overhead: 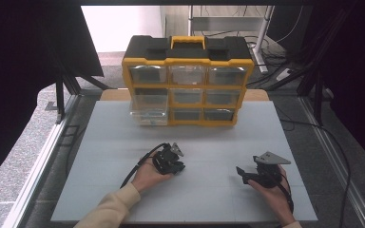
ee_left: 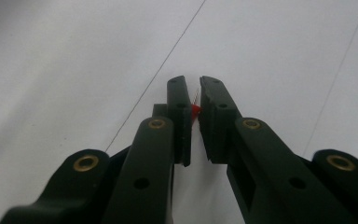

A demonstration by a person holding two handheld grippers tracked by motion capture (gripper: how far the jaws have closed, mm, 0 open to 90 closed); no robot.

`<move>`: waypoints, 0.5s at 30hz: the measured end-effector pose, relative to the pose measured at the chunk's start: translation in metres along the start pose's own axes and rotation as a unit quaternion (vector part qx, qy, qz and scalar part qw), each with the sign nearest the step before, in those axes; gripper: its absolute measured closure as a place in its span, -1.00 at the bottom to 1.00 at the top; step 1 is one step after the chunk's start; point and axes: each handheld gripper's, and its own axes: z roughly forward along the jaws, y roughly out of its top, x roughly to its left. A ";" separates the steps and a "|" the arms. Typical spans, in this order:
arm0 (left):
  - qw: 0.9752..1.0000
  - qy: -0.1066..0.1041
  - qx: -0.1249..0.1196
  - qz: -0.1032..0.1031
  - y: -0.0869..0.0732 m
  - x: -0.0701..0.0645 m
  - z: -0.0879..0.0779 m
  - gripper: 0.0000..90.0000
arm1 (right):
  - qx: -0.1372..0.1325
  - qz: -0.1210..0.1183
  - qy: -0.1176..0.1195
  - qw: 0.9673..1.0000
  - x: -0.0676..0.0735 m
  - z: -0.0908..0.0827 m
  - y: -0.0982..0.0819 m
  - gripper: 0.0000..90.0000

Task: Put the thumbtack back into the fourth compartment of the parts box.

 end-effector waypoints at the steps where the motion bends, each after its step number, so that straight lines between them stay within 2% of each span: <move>1: 1.000 0.000 -0.003 -0.001 0.000 0.000 -0.001 0.83 | 0.000 0.000 0.000 1.000 0.000 0.000 0.000 -0.58; 10: 0.999 -0.013 -0.026 -0.014 -0.003 0.008 -0.011 0.83 | 0.000 0.000 0.000 1.000 0.000 0.000 0.000 -0.58; 14: 0.998 -0.022 -0.046 -0.024 -0.005 0.012 -0.019 0.83 | 0.000 0.000 0.000 1.000 0.000 0.000 0.000 -0.58; 15: 0.997 -0.024 -0.058 -0.036 -0.005 0.011 -0.020 0.83 | 0.000 0.000 0.001 1.000 0.000 0.000 0.000 -0.58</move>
